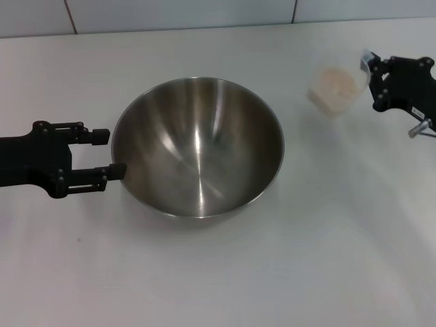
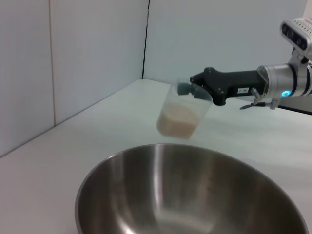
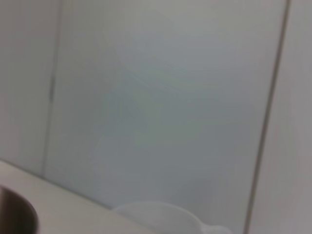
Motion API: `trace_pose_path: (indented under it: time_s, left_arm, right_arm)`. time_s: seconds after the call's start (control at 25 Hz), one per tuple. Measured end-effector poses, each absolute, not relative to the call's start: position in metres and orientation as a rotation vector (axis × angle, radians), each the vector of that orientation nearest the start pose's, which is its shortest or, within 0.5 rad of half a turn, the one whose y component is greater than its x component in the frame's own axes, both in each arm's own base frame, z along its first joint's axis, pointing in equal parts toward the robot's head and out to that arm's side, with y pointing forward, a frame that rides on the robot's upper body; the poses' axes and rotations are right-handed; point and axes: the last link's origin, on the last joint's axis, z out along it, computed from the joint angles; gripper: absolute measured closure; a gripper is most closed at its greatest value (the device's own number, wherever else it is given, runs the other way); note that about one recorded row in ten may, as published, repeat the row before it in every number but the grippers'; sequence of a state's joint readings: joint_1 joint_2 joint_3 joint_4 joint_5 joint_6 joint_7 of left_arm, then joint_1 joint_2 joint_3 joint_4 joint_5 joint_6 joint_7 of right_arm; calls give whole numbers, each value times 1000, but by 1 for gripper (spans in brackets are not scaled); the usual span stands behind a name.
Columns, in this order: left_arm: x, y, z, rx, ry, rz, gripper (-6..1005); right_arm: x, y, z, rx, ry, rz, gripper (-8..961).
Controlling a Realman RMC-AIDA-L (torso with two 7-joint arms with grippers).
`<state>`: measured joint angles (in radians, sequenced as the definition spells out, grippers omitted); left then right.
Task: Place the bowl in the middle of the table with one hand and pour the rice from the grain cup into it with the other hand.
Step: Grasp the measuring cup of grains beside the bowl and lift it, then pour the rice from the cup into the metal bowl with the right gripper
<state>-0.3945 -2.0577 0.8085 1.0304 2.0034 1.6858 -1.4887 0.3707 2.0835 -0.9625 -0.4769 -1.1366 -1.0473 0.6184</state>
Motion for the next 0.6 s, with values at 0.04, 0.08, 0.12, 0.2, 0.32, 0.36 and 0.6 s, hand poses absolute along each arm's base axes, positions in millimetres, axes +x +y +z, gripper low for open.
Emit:
trace_pose_path:
  time_s: [0.04, 0.08, 0.12, 0.2, 0.32, 0.36, 0.6]
  left_arm:
    - [-260, 311, 49, -2795, -434, -488, 319]
    - [-260, 311, 49, -2796, -435, -488, 319]
    - [-260, 311, 49, -2796, -435, -490, 319]
    - [-260, 309, 49, -2793, -438, -498, 319]
    - [-262, 308, 49, -2794, -440, -501, 319]
    - [-262, 307, 49, -2794, -443, -502, 319]
    - [-266, 302, 49, -2787, -461, -518, 319]
  right_arm:
    - [316, 349, 11, -2030, 322, 585, 946]
    - [312, 350, 12, -2037, 300, 608, 946]
    - [307, 350, 14, -2045, 276, 632, 946]
    - [297, 351, 16, -2057, 225, 672, 946]
    - [280, 355, 21, -2077, 125, 700, 946]
    - [280, 355, 21, -2077, 125, 700, 946]
    - [254, 365, 21, -2113, -2, 712, 946]
